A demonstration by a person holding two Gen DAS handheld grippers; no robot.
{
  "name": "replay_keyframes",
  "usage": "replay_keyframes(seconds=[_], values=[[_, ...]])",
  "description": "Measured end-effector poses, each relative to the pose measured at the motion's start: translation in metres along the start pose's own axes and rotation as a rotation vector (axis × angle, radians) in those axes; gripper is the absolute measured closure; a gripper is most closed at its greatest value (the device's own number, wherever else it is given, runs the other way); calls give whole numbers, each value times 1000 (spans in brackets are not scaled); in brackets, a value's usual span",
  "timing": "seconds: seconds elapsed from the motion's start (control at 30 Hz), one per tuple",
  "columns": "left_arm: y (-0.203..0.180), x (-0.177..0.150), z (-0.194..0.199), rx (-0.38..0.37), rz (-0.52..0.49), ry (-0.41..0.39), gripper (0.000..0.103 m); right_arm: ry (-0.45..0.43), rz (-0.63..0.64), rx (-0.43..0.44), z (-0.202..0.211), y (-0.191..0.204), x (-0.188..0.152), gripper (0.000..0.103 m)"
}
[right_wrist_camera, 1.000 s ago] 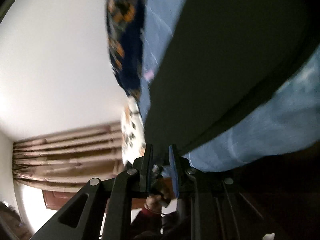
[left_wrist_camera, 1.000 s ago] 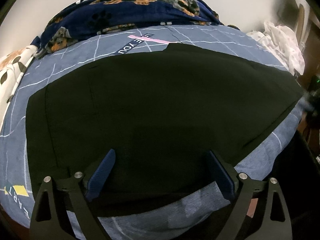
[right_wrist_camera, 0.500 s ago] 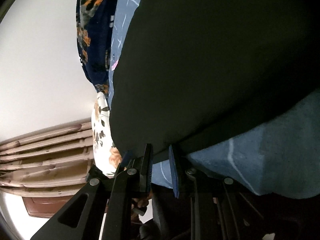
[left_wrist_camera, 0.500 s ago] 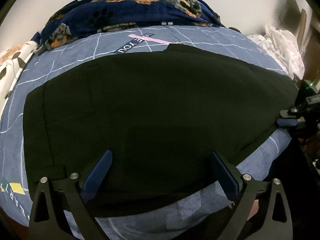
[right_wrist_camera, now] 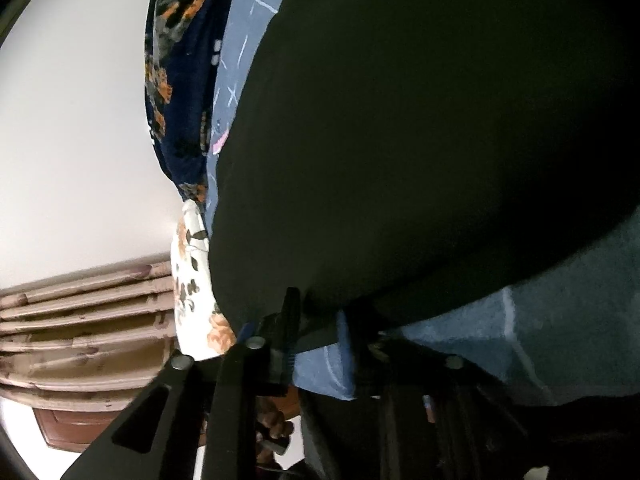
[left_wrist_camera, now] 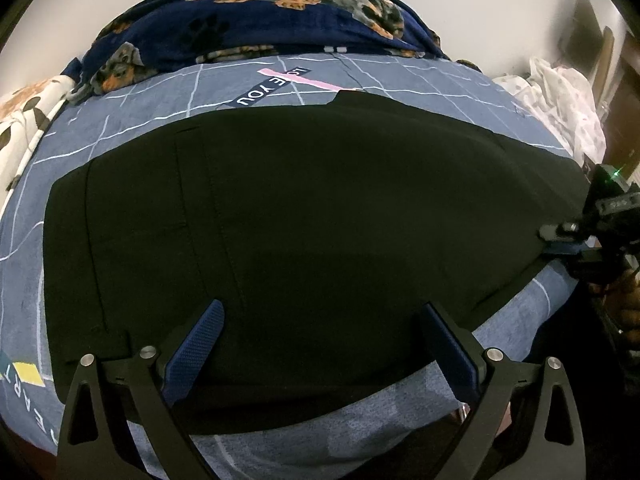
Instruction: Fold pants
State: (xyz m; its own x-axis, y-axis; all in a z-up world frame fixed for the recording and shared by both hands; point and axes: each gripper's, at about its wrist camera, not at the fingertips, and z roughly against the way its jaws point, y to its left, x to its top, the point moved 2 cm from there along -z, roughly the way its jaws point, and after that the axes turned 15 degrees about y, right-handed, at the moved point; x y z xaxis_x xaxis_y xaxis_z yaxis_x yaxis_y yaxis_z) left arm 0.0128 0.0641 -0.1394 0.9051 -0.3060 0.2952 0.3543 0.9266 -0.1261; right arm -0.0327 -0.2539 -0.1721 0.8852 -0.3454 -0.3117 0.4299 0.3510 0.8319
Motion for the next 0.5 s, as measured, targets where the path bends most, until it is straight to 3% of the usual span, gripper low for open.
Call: replay_keyframes(seconds=[0.2, 0.37, 0.5], values=[[2, -2, 1, 24, -22, 33, 5, 11, 61, -31, 3, 7, -6, 100], [18, -1, 6, -55, 43, 42, 5, 18, 58, -34, 1, 0, -5, 101], [25, -2, 8, -70, 62, 45, 5, 19, 74, -48, 2, 6, -6, 101]])
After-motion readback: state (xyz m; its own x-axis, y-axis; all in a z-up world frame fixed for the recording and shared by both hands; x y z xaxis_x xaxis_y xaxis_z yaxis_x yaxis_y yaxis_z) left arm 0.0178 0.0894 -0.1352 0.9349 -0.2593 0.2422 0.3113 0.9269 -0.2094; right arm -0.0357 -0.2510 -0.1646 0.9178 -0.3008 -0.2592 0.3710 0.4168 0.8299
